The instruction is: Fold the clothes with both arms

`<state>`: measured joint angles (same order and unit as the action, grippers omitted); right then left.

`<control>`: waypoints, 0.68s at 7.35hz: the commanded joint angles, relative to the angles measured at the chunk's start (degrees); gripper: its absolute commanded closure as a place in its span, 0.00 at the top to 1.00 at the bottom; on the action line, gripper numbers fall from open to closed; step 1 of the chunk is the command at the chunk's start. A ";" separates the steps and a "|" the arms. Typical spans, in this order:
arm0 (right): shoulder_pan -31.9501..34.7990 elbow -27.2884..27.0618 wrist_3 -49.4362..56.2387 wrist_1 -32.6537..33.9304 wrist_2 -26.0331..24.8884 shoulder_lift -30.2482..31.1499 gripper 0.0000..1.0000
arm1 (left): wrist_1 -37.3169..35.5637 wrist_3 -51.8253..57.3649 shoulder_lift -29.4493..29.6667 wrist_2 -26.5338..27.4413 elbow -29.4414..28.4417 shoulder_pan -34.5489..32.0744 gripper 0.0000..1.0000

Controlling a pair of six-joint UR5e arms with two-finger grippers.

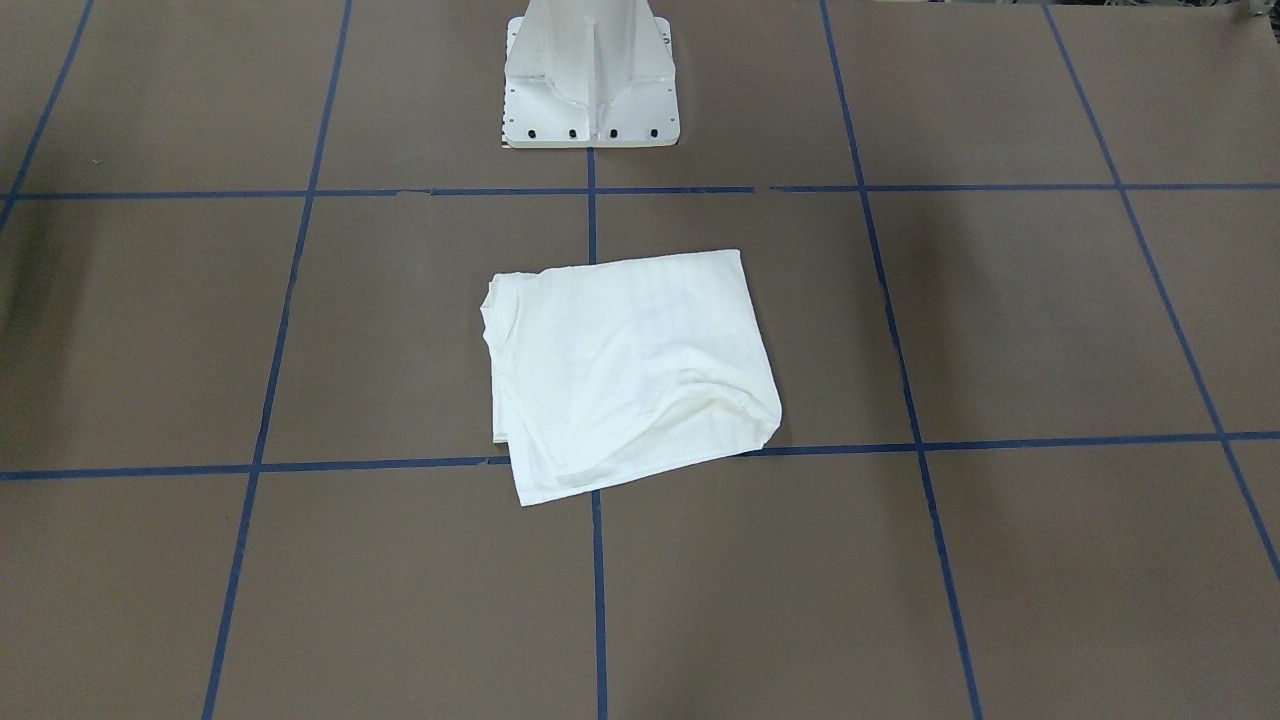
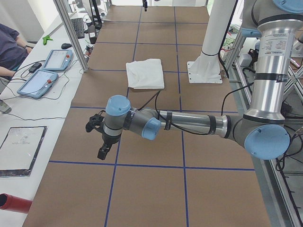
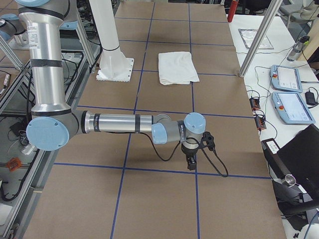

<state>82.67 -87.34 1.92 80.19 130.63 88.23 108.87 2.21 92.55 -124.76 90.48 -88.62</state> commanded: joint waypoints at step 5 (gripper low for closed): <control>6.88 -4.04 -10.53 0.23 6.92 4.37 1.00 | -16.76 -0.27 -1.23 -5.12 1.02 0.29 1.00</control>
<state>87.58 -89.20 -8.26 80.39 137.04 90.18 93.91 2.15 91.26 -127.75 91.46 -88.42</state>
